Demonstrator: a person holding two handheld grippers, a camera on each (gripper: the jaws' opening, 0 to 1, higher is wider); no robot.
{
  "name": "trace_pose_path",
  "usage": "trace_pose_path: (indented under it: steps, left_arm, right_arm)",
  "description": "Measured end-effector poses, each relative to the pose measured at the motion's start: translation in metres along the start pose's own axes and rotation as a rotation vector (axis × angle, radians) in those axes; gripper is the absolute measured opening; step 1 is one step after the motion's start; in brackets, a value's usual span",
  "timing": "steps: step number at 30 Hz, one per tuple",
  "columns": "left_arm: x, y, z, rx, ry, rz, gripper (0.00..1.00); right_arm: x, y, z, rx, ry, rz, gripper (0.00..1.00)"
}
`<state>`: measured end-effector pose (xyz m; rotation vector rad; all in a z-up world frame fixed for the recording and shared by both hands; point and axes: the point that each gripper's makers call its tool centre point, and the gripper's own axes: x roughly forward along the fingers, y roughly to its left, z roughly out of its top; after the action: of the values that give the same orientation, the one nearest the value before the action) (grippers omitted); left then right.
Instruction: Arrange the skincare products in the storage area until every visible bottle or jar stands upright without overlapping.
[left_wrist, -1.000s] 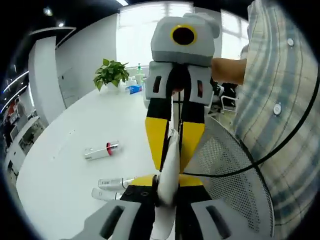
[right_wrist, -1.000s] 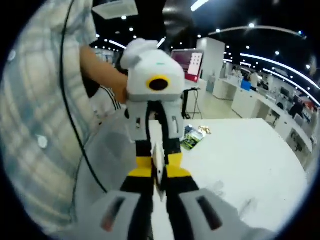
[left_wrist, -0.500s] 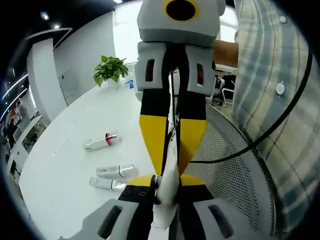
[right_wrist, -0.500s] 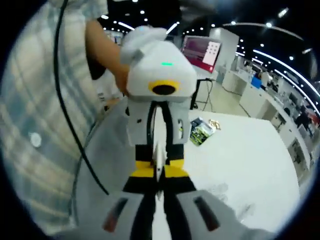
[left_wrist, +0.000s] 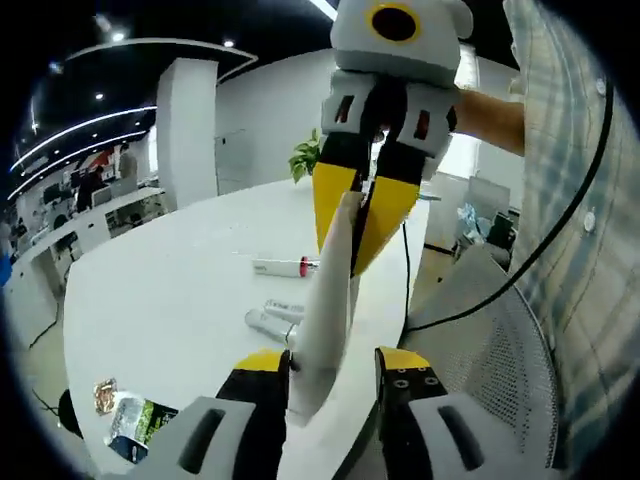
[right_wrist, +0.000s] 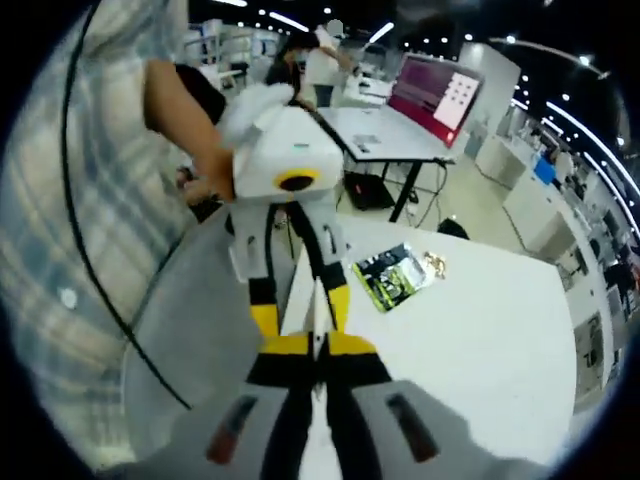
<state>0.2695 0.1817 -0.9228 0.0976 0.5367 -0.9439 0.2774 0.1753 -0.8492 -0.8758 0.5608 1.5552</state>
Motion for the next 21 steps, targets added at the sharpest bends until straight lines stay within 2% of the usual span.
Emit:
trace_pose_path:
  steps: [3, 6, 9, 10, 12, 14, 16, 19, 21]
  left_arm:
    - [-0.001, 0.018, -0.015, -0.003, 0.031, 0.097, 0.43]
    - [0.000, 0.026, -0.023, -0.026, 0.031, 0.154, 0.45]
    - [0.002, 0.026, -0.030, -0.015, 0.041, 0.176, 0.46]
    - [0.004, 0.026, -0.039, 0.021, 0.083, 0.184, 0.46]
    - [0.007, 0.024, -0.048, 0.055, 0.124, 0.171, 0.46]
    - [0.009, 0.024, -0.050, 0.041, 0.126, 0.181, 0.46]
    - [0.010, 0.032, -0.054, -0.036, 0.133, 0.223, 0.46]
    - [0.004, 0.046, -0.042, -0.048, 0.060, 0.287, 0.46]
    - [0.002, 0.045, -0.047, -0.064, 0.073, 0.288, 0.46]
  right_arm:
    - [-0.001, -0.017, -0.003, -0.025, 0.082, -0.002, 0.00]
    - [0.002, -0.028, -0.002, -0.024, 0.103, 0.006, 0.00]
    - [0.009, -0.041, -0.003, -0.028, 0.147, 0.015, 0.00]
    - [0.011, -0.045, -0.004, -0.032, 0.162, 0.012, 0.00]
    - [0.016, -0.057, -0.005, -0.036, 0.182, 0.006, 0.00]
    - [0.019, -0.072, -0.006, -0.040, 0.190, -0.007, 0.00]
    - [0.019, -0.089, -0.007, -0.039, 0.198, -0.027, 0.00]
    - [0.018, -0.118, -0.012, -0.017, 0.210, -0.062, 0.00]
    - [0.019, -0.137, -0.018, 0.005, 0.215, -0.073, 0.00]
